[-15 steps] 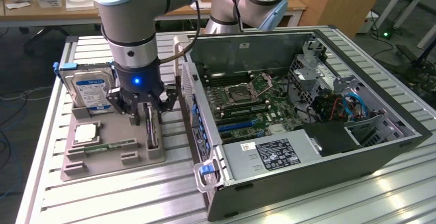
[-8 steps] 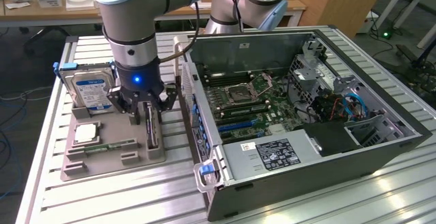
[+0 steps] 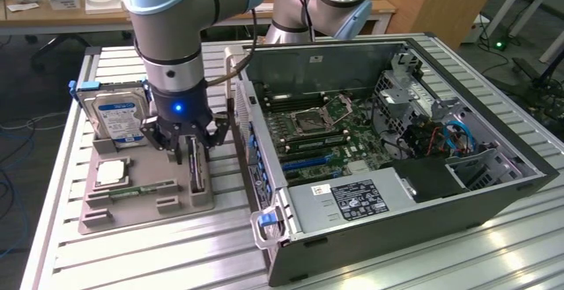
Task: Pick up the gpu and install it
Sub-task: 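Pick up the gpu and move the gpu toward the slot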
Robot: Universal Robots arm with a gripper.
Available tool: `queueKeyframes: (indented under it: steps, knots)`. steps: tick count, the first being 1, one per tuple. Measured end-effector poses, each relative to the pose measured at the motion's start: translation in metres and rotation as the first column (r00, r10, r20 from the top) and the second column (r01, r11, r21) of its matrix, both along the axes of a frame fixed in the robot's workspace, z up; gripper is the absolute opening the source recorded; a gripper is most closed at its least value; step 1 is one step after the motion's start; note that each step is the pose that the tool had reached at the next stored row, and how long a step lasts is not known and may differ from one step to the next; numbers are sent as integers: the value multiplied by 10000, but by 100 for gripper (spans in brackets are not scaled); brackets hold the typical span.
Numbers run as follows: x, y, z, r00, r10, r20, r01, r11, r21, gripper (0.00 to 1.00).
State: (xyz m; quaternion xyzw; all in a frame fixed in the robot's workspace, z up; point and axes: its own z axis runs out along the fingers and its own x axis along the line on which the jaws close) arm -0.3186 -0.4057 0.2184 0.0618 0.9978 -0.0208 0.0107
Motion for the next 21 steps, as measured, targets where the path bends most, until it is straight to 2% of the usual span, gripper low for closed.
queueKeyframes:
  steps: [3,12,13,14,15,16,21]
  knots:
    - [0,0,-22,9997,249,-1,-249,9997,-1,55]
    - [0,-1,-90,9997,252,-3,-252,9997,-5,55]
    - [0,-1,-90,9997,252,-4,-252,9997,-6,53]
    - [0,0,-91,9997,251,-3,-251,9997,-5,47]
    - [0,0,-92,9997,252,-1,-252,9997,-4,47]
    - [0,0,-92,9997,252,0,-252,9997,-4,40]
    - [0,0,-92,9997,251,-1,-251,9997,-4,38]
